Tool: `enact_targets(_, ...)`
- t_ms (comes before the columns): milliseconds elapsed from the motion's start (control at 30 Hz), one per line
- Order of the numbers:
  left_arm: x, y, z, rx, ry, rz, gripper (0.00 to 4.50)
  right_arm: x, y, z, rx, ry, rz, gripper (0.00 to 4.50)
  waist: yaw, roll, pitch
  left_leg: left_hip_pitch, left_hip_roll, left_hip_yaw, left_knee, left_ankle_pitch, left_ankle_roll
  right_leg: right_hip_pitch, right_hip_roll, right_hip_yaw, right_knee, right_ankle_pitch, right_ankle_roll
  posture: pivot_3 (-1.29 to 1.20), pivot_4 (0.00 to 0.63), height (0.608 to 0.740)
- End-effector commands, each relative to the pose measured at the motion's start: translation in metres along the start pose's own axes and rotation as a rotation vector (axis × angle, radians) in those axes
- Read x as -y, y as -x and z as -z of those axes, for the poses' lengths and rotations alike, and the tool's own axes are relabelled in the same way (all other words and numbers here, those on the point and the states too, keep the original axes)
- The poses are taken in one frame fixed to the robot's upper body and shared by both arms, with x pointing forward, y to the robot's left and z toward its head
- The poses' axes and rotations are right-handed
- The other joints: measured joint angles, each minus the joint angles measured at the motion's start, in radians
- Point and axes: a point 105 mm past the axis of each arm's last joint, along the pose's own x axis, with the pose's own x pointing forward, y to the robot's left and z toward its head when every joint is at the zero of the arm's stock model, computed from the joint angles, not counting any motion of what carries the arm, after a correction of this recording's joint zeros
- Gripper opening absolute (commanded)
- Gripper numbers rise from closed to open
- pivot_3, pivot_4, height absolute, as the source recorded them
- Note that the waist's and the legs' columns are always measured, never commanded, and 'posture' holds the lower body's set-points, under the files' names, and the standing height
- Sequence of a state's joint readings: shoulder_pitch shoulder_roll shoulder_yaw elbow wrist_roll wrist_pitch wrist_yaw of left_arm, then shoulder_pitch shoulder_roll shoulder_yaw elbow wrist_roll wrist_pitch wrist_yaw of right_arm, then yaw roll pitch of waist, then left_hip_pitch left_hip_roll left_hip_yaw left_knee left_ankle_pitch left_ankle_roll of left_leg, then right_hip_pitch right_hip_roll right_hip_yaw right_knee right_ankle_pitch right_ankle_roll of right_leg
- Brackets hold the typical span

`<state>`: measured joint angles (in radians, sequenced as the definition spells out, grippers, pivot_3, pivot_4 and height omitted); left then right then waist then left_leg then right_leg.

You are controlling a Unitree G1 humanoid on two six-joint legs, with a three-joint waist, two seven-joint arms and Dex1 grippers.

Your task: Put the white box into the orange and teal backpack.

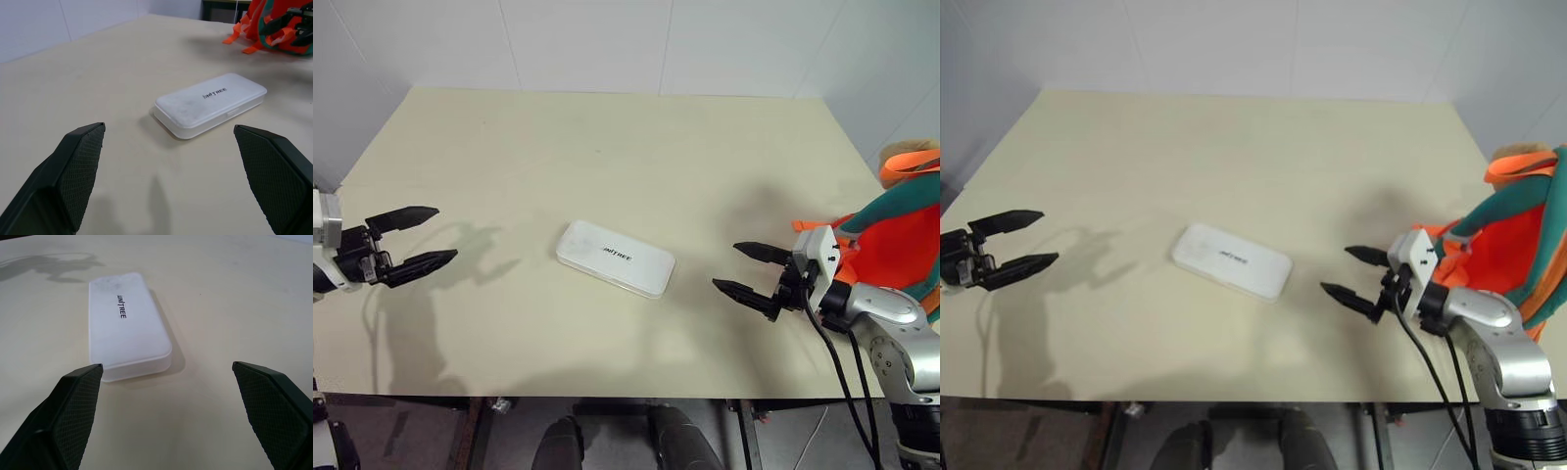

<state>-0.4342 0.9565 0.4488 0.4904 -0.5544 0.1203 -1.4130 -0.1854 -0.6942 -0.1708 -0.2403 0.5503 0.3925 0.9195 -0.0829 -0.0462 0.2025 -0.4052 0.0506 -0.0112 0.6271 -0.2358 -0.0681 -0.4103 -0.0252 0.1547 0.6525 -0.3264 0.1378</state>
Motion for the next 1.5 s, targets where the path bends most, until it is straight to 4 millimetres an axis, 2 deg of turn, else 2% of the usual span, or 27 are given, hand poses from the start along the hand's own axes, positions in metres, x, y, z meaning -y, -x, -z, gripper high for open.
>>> enact_targets(33,-0.006,0.001,-0.009,0.008,-0.040,-0.009,4.50,0.001,0.002,-0.018,0.058,0.045,0.017,4.49,-0.001,0.000,0.000,0.000,0.000,0.000,0.000,0.000,0.000,0.000,0.000,0.000,0.000,0.000,0.000,0.00,0.150,0.740)
enact_targets(400,-0.015,-0.017,-0.003,0.023,-0.037,-0.008,4.50,0.002,-0.007,-0.007,-0.018,0.006,0.074,4.49,0.000,0.000,0.000,0.000,0.000,-0.001,0.000,0.000,0.000,0.000,0.000,0.000,0.000,0.000,0.000,0.00,0.150,0.740)
enact_targets(500,-0.015,-0.023,0.008,-0.011,-0.006,0.003,3.92,-0.003,-0.009,-0.002,-0.063,0.001,0.059,3.89,0.001,0.000,0.000,0.000,0.000,-0.001,0.000,0.000,0.000,0.000,0.000,-0.001,0.000,0.000,0.000,0.00,0.150,0.740)
enact_targets(600,-0.019,-0.027,0.012,-0.019,-0.003,-0.002,2.95,-0.006,-0.013,-0.003,-0.053,0.001,0.067,2.85,-0.001,0.000,0.000,0.000,0.000,-0.001,0.000,0.000,0.000,0.000,0.000,-0.001,0.000,0.000,0.000,0.00,0.150,0.740)
enact_targets(733,-0.017,-0.049,0.019,-0.037,0.010,0.043,1.65,-0.008,-0.020,0.003,-0.084,0.020,0.090,1.48,0.005,0.000,0.000,-0.001,0.000,-0.001,0.001,0.000,0.000,0.000,0.000,-0.001,0.000,0.000,0.001,0.00,0.150,0.740)
enact_targets(800,-0.022,-0.059,0.017,-0.014,0.022,0.036,1.00,-0.013,-0.025,0.007,-0.095,0.026,0.094,0.75,0.010,0.000,0.000,-0.001,0.000,-0.001,0.001,0.000,0.000,0.000,0.000,-0.001,0.000,0.000,0.001,0.00,0.150,0.740)
enact_targets(867,-0.027,-0.067,0.023,-0.047,0.025,0.018,0.35,-0.014,-0.030,0.012,-0.110,0.032,0.122,0.07,0.010,0.000,0.000,-0.001,0.000,-0.002,0.002,0.000,0.000,0.000,0.001,-0.001,0.000,0.001,0.001,0.00,0.150,0.740)
enact_targets(900,-0.029,-0.072,0.027,-0.071,0.025,0.010,0.04,-0.014,-0.032,0.014,-0.112,0.040,0.143,0.00,0.010,0.000,0.000,-0.001,0.000,-0.002,0.002,0.000,0.000,0.000,0.001,-0.001,0.000,0.001,0.001,0.00,0.150,0.740)
enact_targets(933,-0.031,-0.076,0.030,-0.085,0.026,0.005,0.01,-0.015,-0.034,0.016,-0.111,0.047,0.159,0.00,0.010,0.000,0.000,-0.001,-0.001,-0.002,0.002,0.000,0.000,0.000,0.001,-0.001,0.000,0.001,0.002,0.00,0.150,0.740)
enact_targets(1033,-0.034,-0.090,0.033,-0.087,0.042,-0.003,0.01,-0.017,-0.040,0.022,-0.125,0.049,0.177,0.00,0.008,0.000,0.000,-0.001,-0.001,-0.002,0.001,0.000,0.000,0.000,0.001,-0.001,0.000,0.001,0.002,0.00,0.150,0.740)
enact_targets(1300,-0.027,-0.128,0.051,-0.100,0.162,0.028,0.01,-0.031,-0.058,0.024,-0.115,0.045,0.157,0.00,0.007,-0.001,0.000,-0.002,-0.001,-0.002,0.001,0.000,0.000,0.000,0.001,-0.001,0.000,0.001,0.002,0.00,0.150,0.740)
enact_targets(1500,-0.016,-0.146,0.068,-0.136,0.220,0.051,0.01,-0.027,-0.059,0.035,-0.172,0.058,0.217,0.00,0.006,-0.001,0.000,-0.002,-0.001,-0.003,0.001,0.000,0.000,0.000,0.001,-0.001,0.000,0.001,0.003,0.00,0.150,0.740)
